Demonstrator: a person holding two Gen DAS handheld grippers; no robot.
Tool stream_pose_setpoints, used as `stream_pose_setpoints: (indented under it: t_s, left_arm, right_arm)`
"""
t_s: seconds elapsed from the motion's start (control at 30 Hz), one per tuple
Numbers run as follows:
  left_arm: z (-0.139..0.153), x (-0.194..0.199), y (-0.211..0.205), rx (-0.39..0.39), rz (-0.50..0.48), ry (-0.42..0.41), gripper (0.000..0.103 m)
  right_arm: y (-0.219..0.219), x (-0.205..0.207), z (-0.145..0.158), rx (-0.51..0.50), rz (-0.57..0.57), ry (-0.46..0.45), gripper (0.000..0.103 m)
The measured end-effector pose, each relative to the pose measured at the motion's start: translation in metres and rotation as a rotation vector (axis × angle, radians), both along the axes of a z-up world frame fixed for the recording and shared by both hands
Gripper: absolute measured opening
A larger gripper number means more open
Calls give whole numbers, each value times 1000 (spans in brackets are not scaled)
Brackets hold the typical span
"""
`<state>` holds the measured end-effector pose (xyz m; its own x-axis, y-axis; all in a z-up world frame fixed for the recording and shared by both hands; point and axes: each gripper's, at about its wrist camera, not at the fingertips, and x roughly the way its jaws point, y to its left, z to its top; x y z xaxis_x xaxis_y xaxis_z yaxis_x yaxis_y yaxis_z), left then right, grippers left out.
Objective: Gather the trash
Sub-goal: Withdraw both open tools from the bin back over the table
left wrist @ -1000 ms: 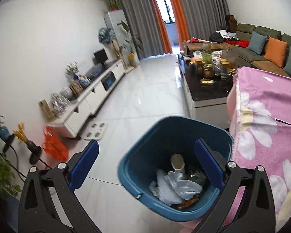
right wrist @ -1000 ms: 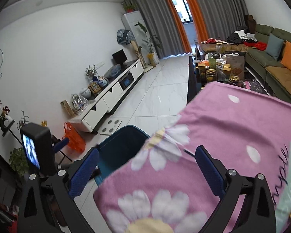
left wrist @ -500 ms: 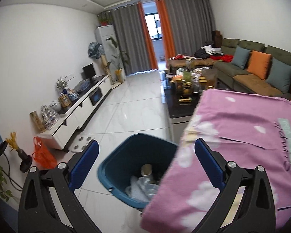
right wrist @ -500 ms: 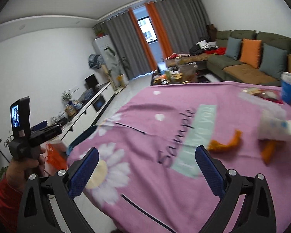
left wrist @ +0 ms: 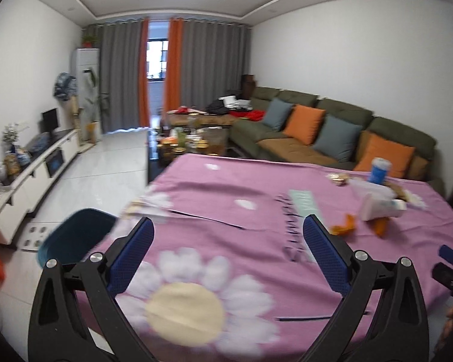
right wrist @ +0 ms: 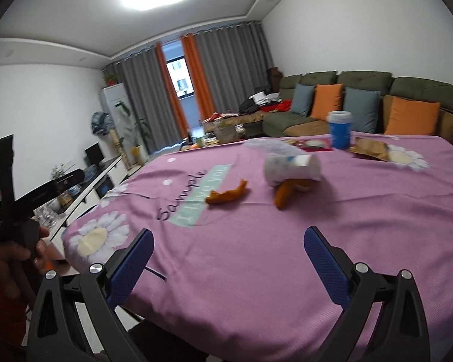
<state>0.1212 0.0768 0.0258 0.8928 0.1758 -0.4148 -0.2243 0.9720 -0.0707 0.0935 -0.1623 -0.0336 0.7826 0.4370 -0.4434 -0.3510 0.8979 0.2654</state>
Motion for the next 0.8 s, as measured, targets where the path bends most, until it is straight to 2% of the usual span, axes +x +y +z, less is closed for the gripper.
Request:
stream_pose_setpoints:
  t_s: [0.13,0.33,0.53,0.7,0.8]
  left_arm:
    - [-5,-12,-32,-49,-93,-30,97]
    - [-17,-18,-55,-70,-162,-35,97]
    - [-23,-9,-60,-69,-206,-11,97]
    - [-27,10,-61,-38,-237,15,97]
    - [-32,29,-66,-20,-266,43,97]
  right_arm:
    - [-25,-18,3,-4,-88,-38,96]
    - [-39,-29,11,-45,-157,-85,96]
    - [-32,-32,18,-103,-161,-127,96]
    - [-26,-17,24,-140,-157,-144,96]
    - [-19,6,31,-165,-132,-150,96]
